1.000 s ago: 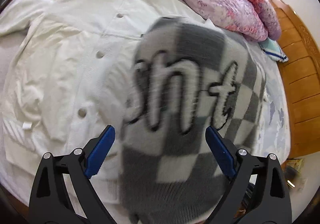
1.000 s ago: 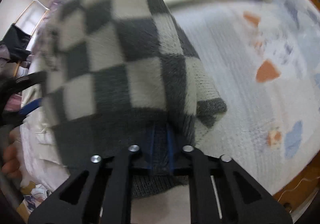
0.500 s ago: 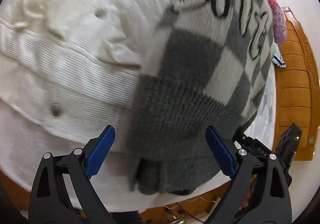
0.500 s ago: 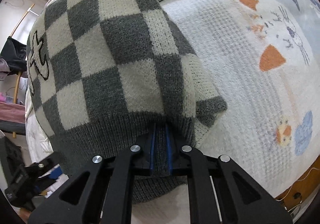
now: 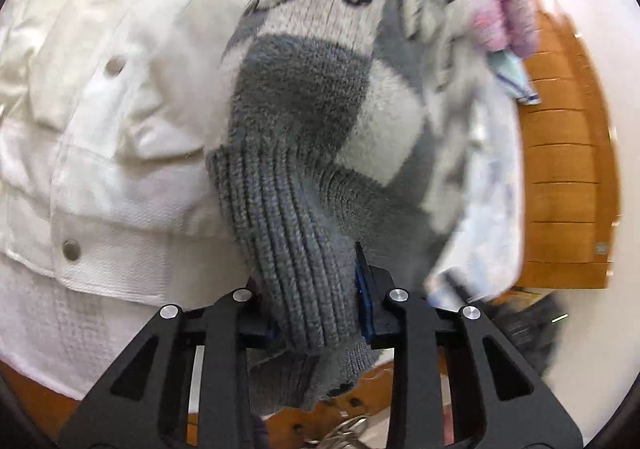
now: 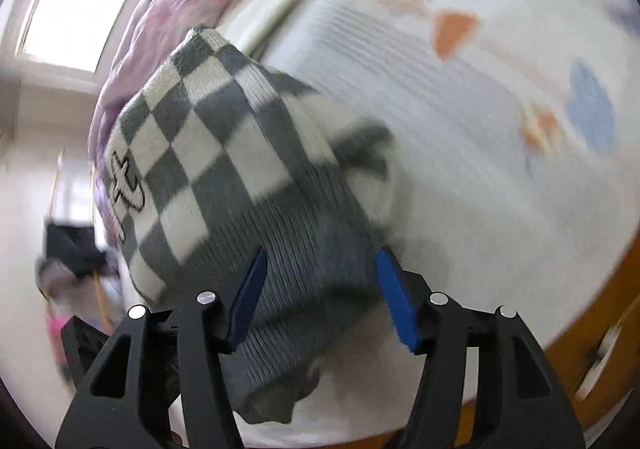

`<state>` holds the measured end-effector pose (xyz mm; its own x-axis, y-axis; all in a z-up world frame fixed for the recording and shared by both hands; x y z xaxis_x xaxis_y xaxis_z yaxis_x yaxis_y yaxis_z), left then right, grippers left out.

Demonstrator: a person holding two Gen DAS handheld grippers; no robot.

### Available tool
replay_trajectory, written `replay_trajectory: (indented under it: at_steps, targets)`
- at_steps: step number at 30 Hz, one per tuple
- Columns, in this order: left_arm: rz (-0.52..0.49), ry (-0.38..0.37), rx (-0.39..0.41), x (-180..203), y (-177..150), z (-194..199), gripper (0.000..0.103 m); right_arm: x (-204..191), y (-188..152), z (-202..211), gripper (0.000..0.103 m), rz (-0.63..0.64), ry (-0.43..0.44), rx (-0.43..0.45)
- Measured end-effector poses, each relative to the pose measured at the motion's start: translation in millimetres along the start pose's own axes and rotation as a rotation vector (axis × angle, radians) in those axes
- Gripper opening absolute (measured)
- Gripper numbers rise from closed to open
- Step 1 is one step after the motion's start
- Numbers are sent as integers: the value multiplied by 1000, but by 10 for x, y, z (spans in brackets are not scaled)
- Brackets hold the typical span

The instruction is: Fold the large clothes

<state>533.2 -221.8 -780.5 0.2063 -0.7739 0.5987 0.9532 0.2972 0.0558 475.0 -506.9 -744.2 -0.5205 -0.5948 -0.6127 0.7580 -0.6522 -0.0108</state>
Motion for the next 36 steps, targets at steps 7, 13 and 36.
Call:
replay_trajectory:
  at_steps: [7,13,36]
  targets:
    - [-27,-88,-21,434,192,142,28,-12,-324,-44,68,-537,401,-107]
    - [39,-130,-46,371,181,150,28,81,-362,-227,79,-721,494,-122]
    - [109,-46,79,-170,549,325,90,-554,413,-227,29,-287,412,11]
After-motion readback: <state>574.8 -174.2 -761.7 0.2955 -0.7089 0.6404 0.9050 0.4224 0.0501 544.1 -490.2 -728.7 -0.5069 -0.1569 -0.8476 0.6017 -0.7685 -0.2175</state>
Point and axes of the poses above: each gripper's, at about its wrist camera, not at the fingertips, and z roughly against the way its jaws point, x to its right, y to its top, the point moved 10 cm from there along -z, roughly the way its jaws point, and after that the axes turned 1 degree about -z, right-handed, at the moved point
